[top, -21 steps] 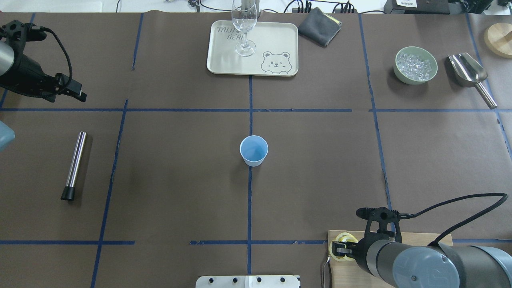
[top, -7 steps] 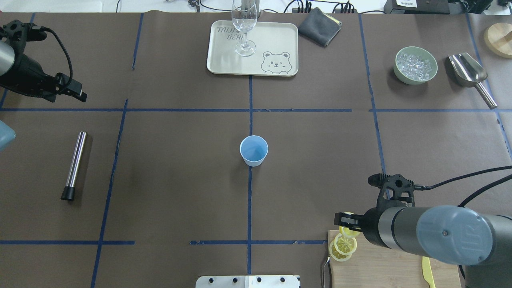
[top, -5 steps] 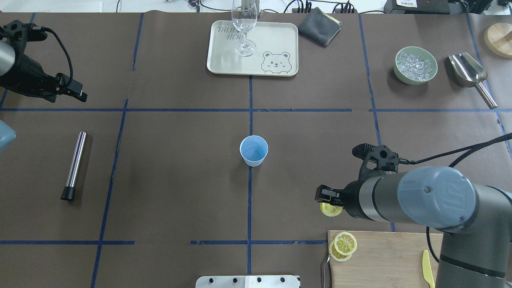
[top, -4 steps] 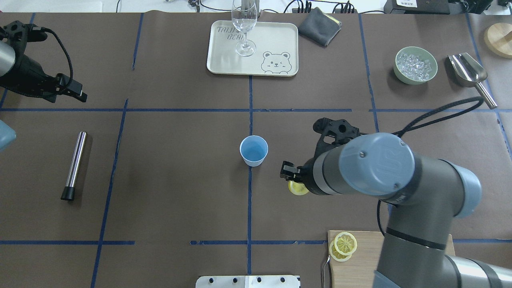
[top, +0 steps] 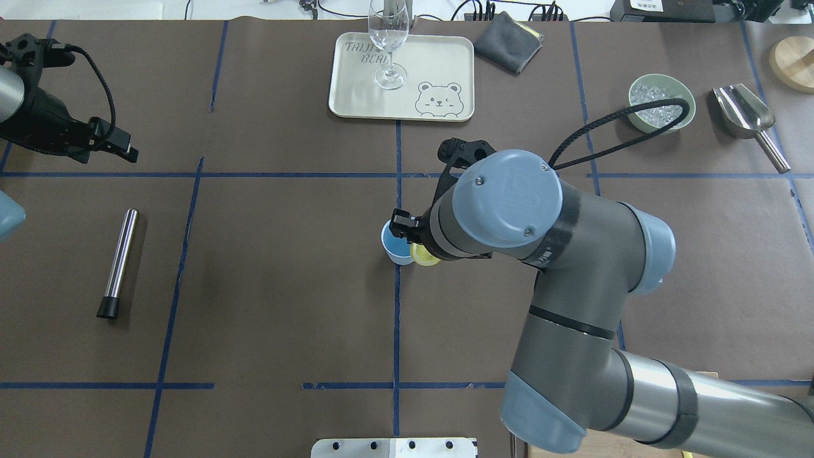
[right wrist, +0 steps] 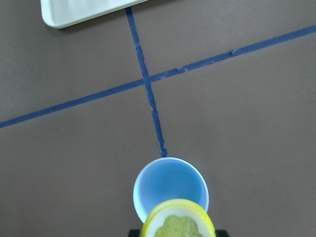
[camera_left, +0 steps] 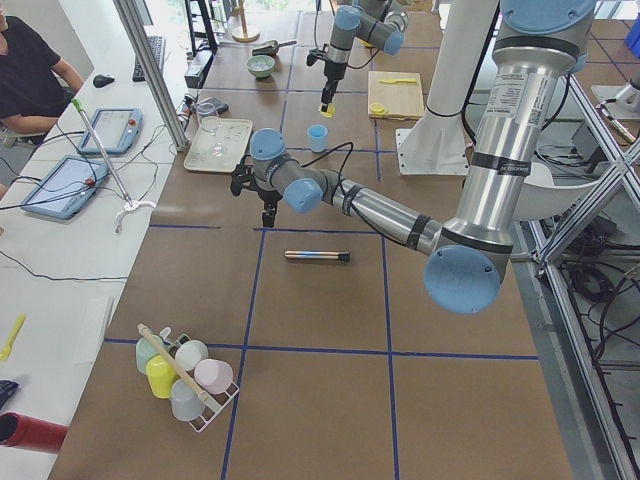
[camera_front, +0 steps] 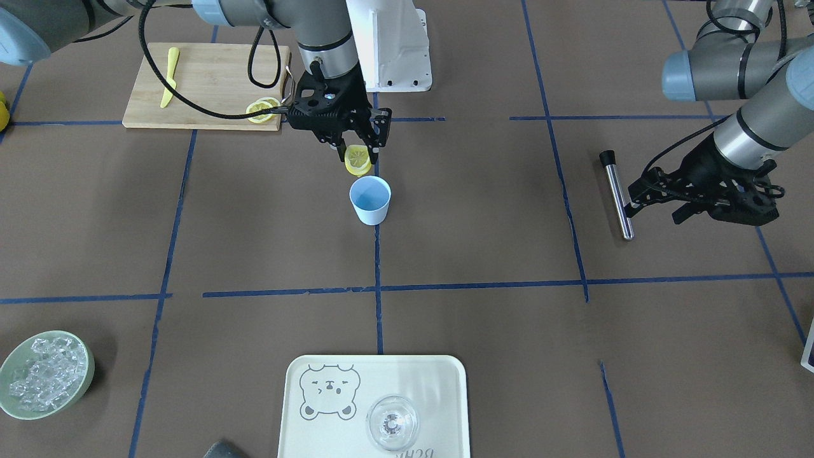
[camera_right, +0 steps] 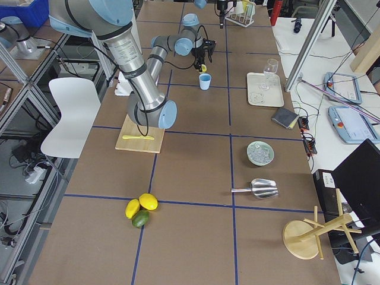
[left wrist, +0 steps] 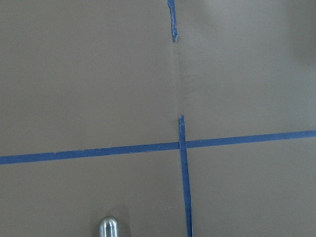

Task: Squeeze lemon into cup
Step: 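Open the right gripper to drop the lemon slice into the cup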

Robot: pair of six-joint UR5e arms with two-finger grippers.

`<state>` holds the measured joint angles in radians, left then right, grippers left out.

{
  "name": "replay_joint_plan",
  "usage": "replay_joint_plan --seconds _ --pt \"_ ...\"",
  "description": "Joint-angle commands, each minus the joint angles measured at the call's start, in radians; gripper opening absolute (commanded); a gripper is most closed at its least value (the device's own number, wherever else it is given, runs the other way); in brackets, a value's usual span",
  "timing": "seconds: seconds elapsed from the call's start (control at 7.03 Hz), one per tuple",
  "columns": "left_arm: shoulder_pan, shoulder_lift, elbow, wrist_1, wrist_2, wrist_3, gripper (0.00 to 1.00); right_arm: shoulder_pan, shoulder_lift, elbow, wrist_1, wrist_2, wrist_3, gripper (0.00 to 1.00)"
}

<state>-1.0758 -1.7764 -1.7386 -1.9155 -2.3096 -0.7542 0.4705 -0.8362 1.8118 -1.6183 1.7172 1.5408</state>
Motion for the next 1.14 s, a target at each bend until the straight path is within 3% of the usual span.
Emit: replay_joint_plan --seconds 0.0,0.57,0.71,1.0 --pt "0.0 0.0 0.001 0.0 0.001 0.0 1.0 0.014 0.029 -0.112 0.09 -0.002 -0.001 0.57" --pt "0.0 0.002 0.004 0.0 -0.001 0.001 1.0 0.013 0.022 -0.121 0.083 0.007 -0.016 0.61" --pt "0.0 0.002 0.004 -0.002 -0.001 0.001 1.0 0.013 0.02 -0.123 0.083 0.007 -0.016 0.84" --pt "0.0 0.0 0.004 0.0 -0.001 0.001 1.0 0.013 0.02 -0.121 0.083 0.009 -0.016 1.0"
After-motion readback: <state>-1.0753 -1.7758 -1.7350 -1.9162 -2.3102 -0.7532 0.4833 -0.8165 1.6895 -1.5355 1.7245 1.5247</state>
